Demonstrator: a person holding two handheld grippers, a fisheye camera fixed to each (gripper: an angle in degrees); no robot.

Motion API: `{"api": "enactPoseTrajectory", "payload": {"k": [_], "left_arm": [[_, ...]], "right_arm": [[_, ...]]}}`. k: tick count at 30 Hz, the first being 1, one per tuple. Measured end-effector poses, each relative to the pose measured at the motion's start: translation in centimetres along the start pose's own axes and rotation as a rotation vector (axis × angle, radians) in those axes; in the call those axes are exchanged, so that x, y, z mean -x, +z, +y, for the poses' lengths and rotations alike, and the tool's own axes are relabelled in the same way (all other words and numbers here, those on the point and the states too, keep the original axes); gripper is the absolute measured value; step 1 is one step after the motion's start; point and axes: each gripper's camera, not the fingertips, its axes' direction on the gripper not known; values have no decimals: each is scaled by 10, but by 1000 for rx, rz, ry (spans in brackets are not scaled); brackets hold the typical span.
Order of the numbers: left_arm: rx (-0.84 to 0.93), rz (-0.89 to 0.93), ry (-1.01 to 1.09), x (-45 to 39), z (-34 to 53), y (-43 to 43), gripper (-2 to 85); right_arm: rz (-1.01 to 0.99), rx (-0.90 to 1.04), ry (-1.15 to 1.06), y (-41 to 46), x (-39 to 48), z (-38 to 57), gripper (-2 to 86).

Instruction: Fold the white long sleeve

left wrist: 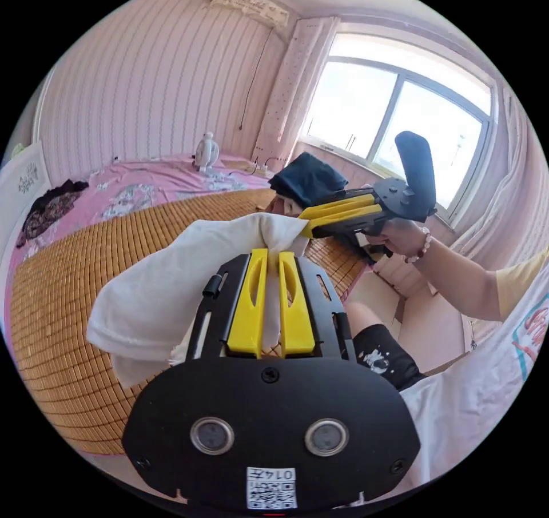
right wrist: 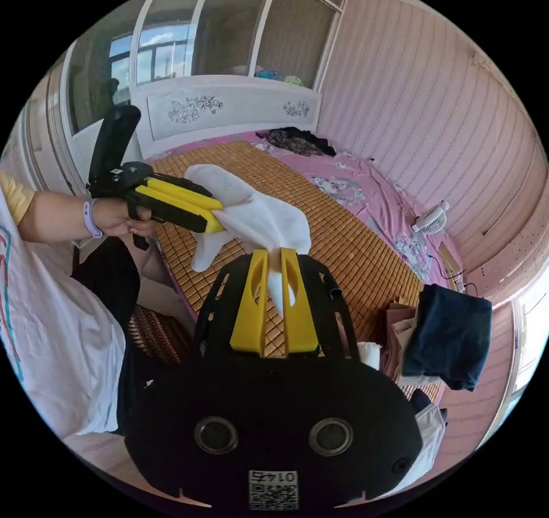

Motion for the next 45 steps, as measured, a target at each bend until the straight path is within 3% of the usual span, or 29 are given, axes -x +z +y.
{"api": "enactPoseTrajectory", "payload": {"k": [3, 7, 13, 15, 20, 24, 27, 30, 33, 38, 45], "left_arm": [[163, -21, -143, 35, 73, 20, 37], [164, -87, -387, 98, 143, -12, 33], [160, -221, -553, 181, 179, -41, 54], [174, -193, -564, 198, 182, -35, 62], [411, -143, -459, 223, 184, 8, 69], [481, -162, -438, 234, 193, 22, 63], [517, -187, -431, 244, 195, 27, 44], [510, -186, -426, 253, 199, 27, 25], [502, -208, -395, 256, 201, 26, 0], [501, -216, -380, 265, 207, 25, -7], [439, -197, -385, 278, 214, 8, 41]], "right_arm": [[-79, 223, 120, 74, 5, 14, 43], [-321, 179, 233, 105, 12, 2, 52], [-418, 205, 47, 153, 63, -88, 78], [-436, 255, 5, 173, 77, -110, 79], [-484, 274, 36, 189, 74, -141, 77], [-332, 209, -31, 187, 73, -171, 102], [-327, 284, -19, 214, 75, -184, 104], [-298, 402, -6, 241, 73, -176, 50], [-397, 244, 112, 202, 42, -162, 17], [-349, 65, 351, 122, -22, -82, 17], [-276, 221, 715, 106, -67, 55, 78]]}}
